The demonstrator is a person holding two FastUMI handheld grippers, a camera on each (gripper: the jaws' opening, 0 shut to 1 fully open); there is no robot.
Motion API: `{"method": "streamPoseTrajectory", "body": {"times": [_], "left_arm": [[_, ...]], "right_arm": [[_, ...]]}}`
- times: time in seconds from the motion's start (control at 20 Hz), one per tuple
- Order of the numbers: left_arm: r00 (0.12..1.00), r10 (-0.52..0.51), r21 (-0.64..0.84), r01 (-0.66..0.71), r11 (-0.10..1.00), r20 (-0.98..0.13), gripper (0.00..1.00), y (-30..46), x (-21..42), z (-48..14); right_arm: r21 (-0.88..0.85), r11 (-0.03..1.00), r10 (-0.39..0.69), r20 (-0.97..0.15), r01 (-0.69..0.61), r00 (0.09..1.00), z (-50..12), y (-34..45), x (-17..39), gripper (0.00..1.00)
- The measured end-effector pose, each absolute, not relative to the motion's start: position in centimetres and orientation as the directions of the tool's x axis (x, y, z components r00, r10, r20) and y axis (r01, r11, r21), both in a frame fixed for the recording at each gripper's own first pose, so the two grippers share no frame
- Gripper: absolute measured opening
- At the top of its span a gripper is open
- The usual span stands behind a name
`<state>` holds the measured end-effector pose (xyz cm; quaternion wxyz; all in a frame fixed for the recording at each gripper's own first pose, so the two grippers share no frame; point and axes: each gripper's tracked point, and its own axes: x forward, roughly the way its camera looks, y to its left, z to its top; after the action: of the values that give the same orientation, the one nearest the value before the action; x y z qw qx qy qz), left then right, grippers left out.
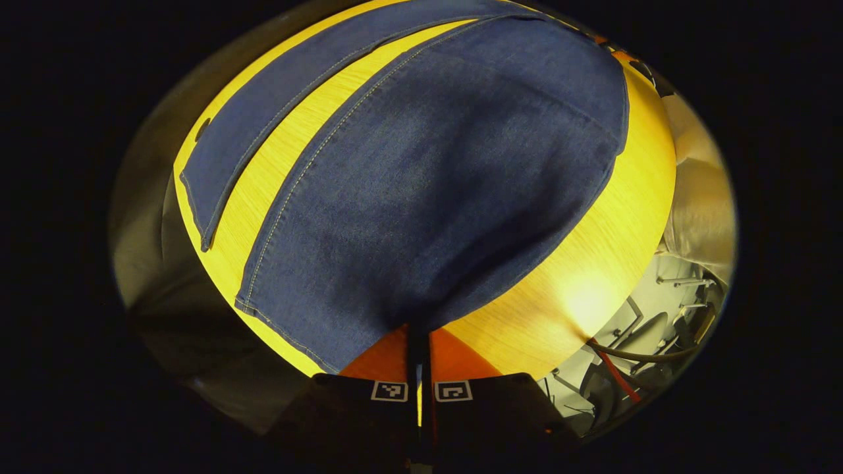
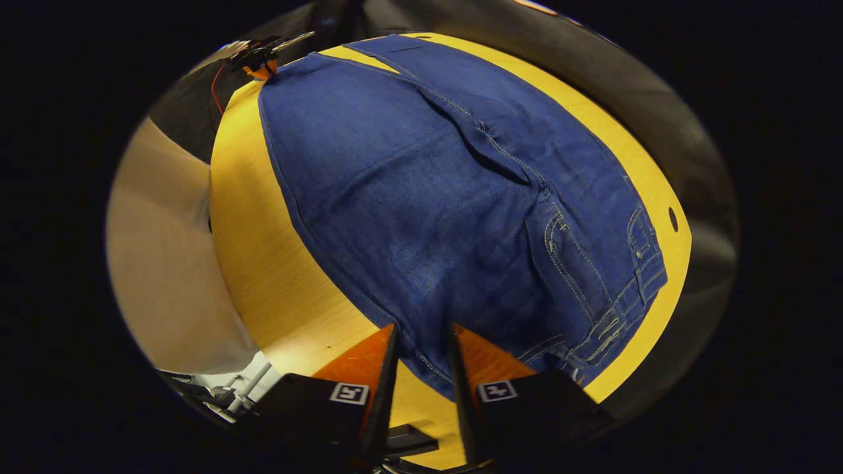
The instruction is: Grasp the waist and the cuffs of the jeans and fold them to make the two legs overlap; first hold the waist and fold one-third of the jeans toward the cuffs, then hold the cuffs and fold the remaining one-third in the same direction to finish folding.
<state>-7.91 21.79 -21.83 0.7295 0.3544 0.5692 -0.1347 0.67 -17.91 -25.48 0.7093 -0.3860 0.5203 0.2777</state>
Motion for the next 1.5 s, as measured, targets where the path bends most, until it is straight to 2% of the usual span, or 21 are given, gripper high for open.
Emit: {"method": "streamPoseTrajectory", "body": {"times": [0.05, 0.1, 0.35, 0.4, 0.5, 0.7, 0.85, 1.1, 1.35, 1.5], "left_arm": [[0.328, 0.206, 0.372, 0.606, 0.703, -0.922, 0.01, 21.8, -7.8, -21.9], [0.338, 0.207, 0.381, 0.609, 0.696, -0.918, 0.01, 21.9, -7.8, -21.9], [0.345, 0.216, 0.39, 0.593, 0.704, -0.913, 0.01, 21.9, -7.9, -21.9], [0.346, 0.217, 0.391, 0.586, 0.71, -0.913, 0.0, 21.8, -7.9, -21.9], [0.359, 0.214, 0.395, 0.57, 0.721, -0.908, 0.0, 21.9, -7.9, -22.0], [0.409, 0.219, 0.425, 0.524, 0.738, -0.886, 0.0, 21.8, -7.9, -21.9], [0.455, 0.211, 0.431, 0.458, 0.777, -0.865, 0.0, 21.4, -7.6, -20.9], [0.642, 0.264, 0.494, 0.206, 0.845, -0.72, 0.0, 20.9, -4.7, -15.3], [0.724, 0.362, 0.55, 0.028, 0.835, -0.587, 0.0, 20.5, -2.6, -9.0], [0.761, 0.417, 0.548, -0.098, 0.831, -0.497, 0.0, 20.3, -0.7, -5.9]], "right_arm": [[-0.27, 0.558, -0.012, -0.948, -0.785, 0.318, -25.5, -18.0, 1.1, 0.32], [-0.273, 0.573, -0.016, -0.947, -0.773, 0.322, -25.5, -18.0, 1.0, 0.25], [-0.29, 0.633, -0.051, -0.941, -0.718, 0.335, -25.6, -18.1, 1.3, 0.1], [-0.304, 0.632, -0.063, -0.937, -0.713, 0.344, -25.7, -18.1, 1.3, 0.14], [-0.34, 0.62, -0.081, -0.924, -0.707, 0.373, -25.5, -18.1, 1.3, 0.05], [-0.375, 0.684, -0.116, -0.903, -0.625, 0.414, -25.2, -18.1, 1.3, 0.04], [-0.384, 0.752, -0.095, -0.867, -0.536, 0.488, -22.9, -17.5, 2.0, 0.03], [-0.453, 0.767, -0.098, -0.782, -0.453, 0.616, -18.9, -16.7, 4.1, 0.0], [-0.482, 0.788, -0.102, -0.716, -0.384, 0.691, -15.2, -15.9, 7.3, 0.03], [-0.49, 0.813, -0.114, -0.662, -0.314, 0.741, -12.6, -15.6, 11.7, 0.03]]}}
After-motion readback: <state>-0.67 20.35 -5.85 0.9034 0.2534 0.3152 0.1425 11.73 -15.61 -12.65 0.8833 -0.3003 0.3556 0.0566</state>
